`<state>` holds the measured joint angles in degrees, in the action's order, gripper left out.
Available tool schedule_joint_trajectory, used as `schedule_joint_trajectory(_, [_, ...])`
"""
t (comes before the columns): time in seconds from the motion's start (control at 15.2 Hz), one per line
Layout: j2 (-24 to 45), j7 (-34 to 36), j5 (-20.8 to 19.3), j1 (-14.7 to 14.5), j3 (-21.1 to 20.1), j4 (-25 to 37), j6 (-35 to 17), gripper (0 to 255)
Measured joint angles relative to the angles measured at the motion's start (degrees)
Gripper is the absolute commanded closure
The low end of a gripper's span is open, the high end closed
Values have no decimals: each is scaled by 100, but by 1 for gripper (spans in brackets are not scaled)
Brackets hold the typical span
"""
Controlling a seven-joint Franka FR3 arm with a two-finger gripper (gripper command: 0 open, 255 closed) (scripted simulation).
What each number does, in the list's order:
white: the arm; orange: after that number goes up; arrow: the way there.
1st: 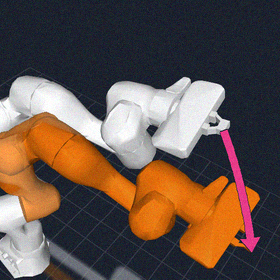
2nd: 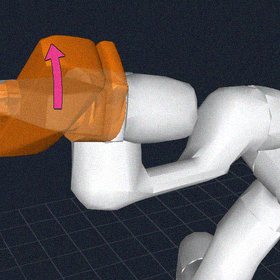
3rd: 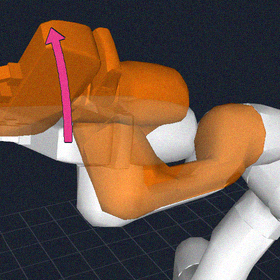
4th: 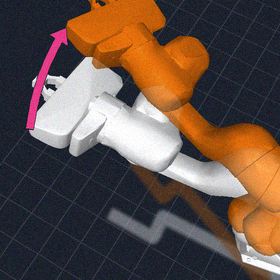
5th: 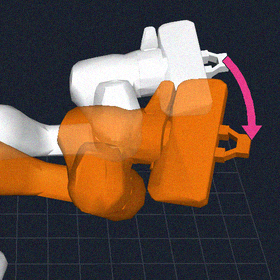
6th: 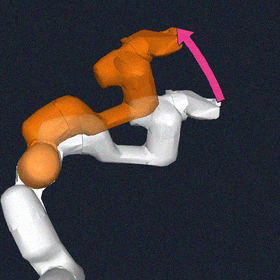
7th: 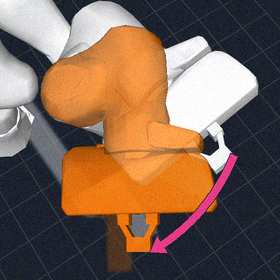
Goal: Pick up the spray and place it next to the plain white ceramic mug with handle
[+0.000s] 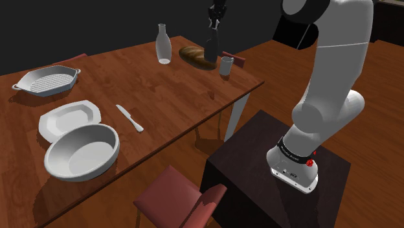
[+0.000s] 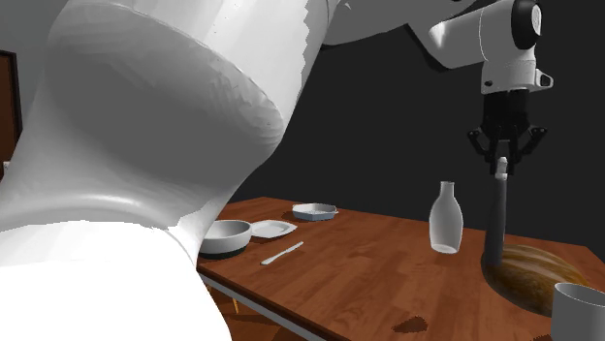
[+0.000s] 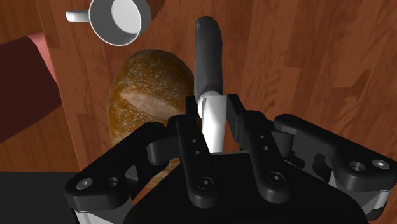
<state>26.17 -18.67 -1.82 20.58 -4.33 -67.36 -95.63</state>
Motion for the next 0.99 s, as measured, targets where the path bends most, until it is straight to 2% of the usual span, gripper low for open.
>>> schedule_joint_trajectory(0.99, [-75,13,0,24,5,-1277,-1201,255])
